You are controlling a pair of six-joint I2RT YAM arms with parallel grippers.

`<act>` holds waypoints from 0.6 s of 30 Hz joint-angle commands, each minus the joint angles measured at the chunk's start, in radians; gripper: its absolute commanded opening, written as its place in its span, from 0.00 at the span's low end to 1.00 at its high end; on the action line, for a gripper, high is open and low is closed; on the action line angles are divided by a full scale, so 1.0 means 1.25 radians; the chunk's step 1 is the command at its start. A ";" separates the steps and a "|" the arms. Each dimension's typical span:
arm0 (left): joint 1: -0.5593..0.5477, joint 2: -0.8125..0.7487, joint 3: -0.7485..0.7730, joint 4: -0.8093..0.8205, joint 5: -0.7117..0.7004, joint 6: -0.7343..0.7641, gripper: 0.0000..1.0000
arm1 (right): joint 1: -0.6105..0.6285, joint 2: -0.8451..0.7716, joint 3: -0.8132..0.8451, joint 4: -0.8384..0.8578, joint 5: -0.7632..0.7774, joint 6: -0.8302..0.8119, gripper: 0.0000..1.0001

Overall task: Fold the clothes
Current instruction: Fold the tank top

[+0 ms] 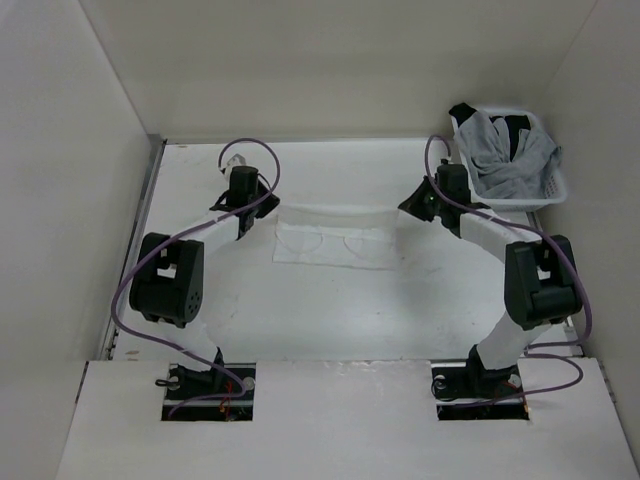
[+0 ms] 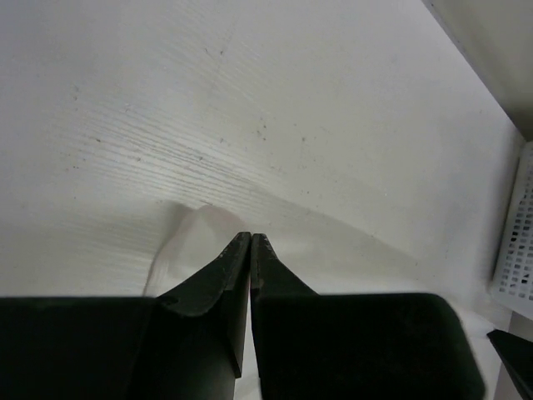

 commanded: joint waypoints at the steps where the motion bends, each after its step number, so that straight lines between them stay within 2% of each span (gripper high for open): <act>1: -0.001 -0.060 -0.046 0.067 0.006 -0.009 0.02 | 0.000 0.008 0.017 0.044 -0.018 -0.014 0.01; 12: 0.002 -0.225 -0.267 0.174 0.027 -0.018 0.02 | 0.036 -0.153 -0.159 0.075 0.043 -0.020 0.01; 18: -0.014 -0.342 -0.369 0.181 0.028 -0.011 0.02 | 0.058 -0.259 -0.278 0.077 0.062 -0.007 0.01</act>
